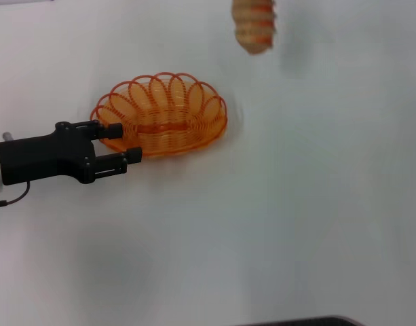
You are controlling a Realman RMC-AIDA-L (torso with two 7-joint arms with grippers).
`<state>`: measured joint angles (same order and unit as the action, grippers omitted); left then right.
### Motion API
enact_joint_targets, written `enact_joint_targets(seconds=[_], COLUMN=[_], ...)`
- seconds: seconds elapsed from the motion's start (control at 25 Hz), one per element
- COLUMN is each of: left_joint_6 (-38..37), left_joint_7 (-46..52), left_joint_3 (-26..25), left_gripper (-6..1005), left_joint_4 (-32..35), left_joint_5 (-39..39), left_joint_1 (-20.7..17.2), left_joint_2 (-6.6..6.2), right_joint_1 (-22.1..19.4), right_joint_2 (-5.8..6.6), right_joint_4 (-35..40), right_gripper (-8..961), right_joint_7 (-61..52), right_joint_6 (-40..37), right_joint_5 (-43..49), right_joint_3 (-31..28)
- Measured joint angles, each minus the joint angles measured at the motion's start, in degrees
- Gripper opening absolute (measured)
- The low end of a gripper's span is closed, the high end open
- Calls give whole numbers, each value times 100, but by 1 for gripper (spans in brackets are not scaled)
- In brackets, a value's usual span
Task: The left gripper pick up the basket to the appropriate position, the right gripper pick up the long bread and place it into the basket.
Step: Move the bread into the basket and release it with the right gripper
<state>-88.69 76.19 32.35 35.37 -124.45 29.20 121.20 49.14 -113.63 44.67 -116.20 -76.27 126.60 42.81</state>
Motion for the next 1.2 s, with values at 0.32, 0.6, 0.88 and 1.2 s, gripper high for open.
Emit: enact_joint_targets(seconds=[0.32,0.6,0.88,1.2], left_joint_6=[-2,-145,-367,-468], left_joint_7=[5,176,319,385], left_joint_3=[11,17,-30,-45], left_gripper=[649,650,650,649], left_joint_4=[-35,-83,-54,-37], left_joint_5=[0,22,46,53], left_joint_1=[3,58,47,36], left_joint_2=[48,56,62,54], right_joint_1=[613,1323,1727,1965], right_joint_2=[129,-146,-500,-649], right_joint_4=[-495,-421,-687,-1034], right_gripper=[187,189,191,286], right_joint_7=[1903,2872,3067,3098], right_joint_6=[-904,-1189,-713,-23], right_joint_5=[-149,683,1070,1130], right_joint_3=[571,1025,1824,2417])
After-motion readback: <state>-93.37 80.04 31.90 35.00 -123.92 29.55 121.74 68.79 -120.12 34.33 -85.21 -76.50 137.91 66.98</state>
